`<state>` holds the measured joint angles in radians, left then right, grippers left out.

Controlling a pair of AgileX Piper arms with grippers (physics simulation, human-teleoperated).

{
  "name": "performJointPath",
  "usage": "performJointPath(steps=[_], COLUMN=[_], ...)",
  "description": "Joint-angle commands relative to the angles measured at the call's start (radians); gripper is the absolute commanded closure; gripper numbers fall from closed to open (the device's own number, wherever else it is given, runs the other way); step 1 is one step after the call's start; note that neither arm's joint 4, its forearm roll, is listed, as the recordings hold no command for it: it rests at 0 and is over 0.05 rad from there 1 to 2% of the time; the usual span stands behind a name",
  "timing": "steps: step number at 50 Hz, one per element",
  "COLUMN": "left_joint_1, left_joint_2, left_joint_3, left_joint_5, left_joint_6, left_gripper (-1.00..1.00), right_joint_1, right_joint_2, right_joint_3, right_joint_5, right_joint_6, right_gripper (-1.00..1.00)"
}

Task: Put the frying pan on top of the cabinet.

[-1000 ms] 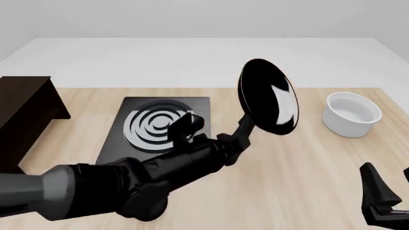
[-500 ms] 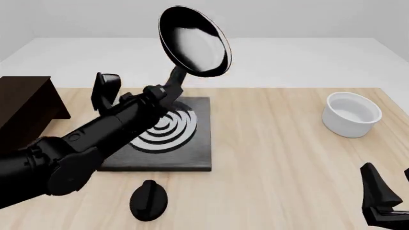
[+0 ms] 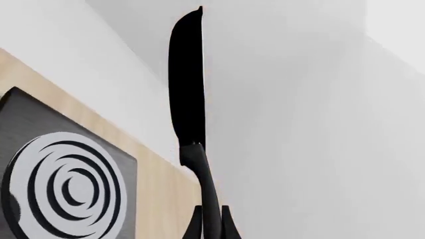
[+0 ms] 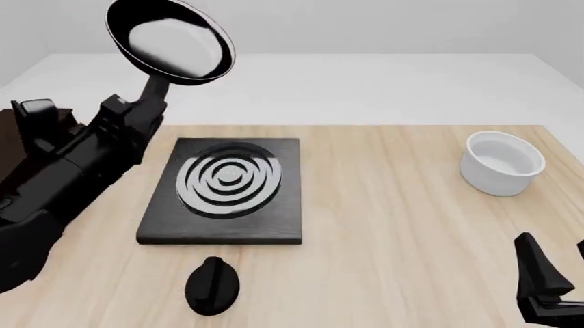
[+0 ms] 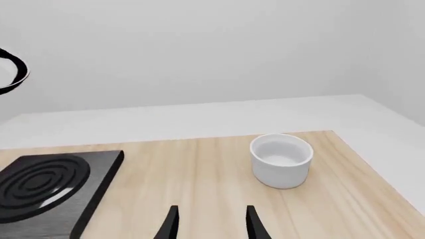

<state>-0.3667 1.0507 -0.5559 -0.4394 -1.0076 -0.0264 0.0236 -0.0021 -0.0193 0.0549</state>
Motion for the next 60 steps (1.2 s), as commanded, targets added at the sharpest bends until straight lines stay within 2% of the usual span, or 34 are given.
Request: performJointPath(steps=[1,7,23,30,52,60], left_joint_1=[0.099,0.139,0.266,0.294,0.385,0.419], left_joint_2=[-0.107,-0.104,-0.134,-0.179,-0.165,-0.186], left_joint_3=[0.039,0.074,0.123,0.122,0.159,0.155], left_joint_5=[-0.039,-0.083,-0.131,-0.111,-0.168,-0.151], left_joint_6=[-0.072,-0.130,-0.225,-0.200,-0.239,-0.243], left_gripper=[1.00,1.00,1.00,1.00,1.00,1.00], right_joint_1=[0.003,0.004,0.003,0.003,0.003,0.006], right_joint_2=[0.003,-0.001,0.000,0.004,0.004,0.015], right_joint_3=[0.000,0.000,0.001,-0.001,0.001,0.001], right_joint_5=[-0.002,0.003,0.002,0.001,-0.001,-0.011], right_joint_6=[-0.006,-0.009,-0.009,-0.010,-0.009,-0.008], right_gripper=[-1.00,-1.00,-1.00,-1.00,-1.00,-1.00])
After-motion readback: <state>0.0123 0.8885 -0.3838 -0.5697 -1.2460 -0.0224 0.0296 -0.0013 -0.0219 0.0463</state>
